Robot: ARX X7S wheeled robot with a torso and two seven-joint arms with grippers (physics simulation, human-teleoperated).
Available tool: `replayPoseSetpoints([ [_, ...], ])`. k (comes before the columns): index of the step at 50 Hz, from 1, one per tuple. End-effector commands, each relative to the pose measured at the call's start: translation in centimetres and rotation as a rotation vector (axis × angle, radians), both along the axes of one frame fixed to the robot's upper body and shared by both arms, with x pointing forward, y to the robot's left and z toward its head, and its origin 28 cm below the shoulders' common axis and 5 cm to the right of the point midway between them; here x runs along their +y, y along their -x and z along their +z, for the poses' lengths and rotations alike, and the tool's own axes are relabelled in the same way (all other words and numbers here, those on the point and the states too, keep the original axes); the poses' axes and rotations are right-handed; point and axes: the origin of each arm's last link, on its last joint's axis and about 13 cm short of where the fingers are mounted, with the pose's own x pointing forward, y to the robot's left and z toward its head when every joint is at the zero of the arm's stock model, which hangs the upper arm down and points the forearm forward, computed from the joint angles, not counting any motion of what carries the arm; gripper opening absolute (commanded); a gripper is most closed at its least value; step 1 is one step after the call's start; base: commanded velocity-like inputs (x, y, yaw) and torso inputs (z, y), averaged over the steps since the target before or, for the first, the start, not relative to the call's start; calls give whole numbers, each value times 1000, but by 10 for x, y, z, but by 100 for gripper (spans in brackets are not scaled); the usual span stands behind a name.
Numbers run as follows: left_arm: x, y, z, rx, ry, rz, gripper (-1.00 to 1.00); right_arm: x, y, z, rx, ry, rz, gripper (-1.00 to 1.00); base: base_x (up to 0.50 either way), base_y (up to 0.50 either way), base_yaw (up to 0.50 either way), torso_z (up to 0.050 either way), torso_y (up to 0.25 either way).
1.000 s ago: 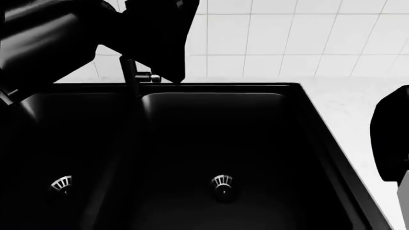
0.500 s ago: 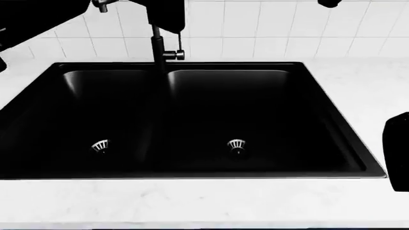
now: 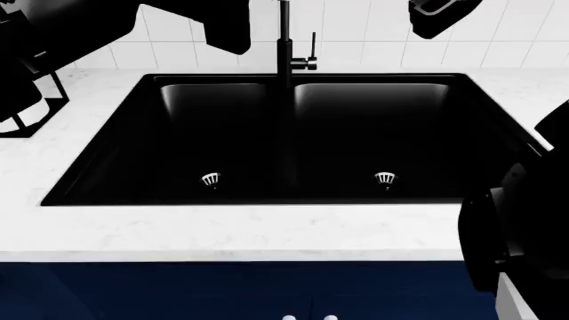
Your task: Pick the corn, radish from the counter and place them in the cabinet. Then close the cabinet.
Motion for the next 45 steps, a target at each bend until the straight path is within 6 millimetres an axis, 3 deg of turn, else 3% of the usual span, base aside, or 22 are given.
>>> replayPoseSetpoints([
  [1,2,1,-5,5,7,12,100,-1,-14,-8,76,-211,81,100,-248,501,0,0,0],
  [12,3,2,-1,-11,17,24,100,-10,-22,-17,127,-266,129,100,-248,475,0,0,-1],
  [23,5,-3,7,-33,43,58,100,2,-36,-50,262,-178,156,100,-226,462,0,0,-1],
  [32,2,-7,8,-38,60,56,100,1,-33,-70,274,-185,150,100,-9,25,0,0,0],
  [45,-6,-27,4,4,33,40,100,12,-37,-58,294,-113,108,100,2,38,0,0,0],
])
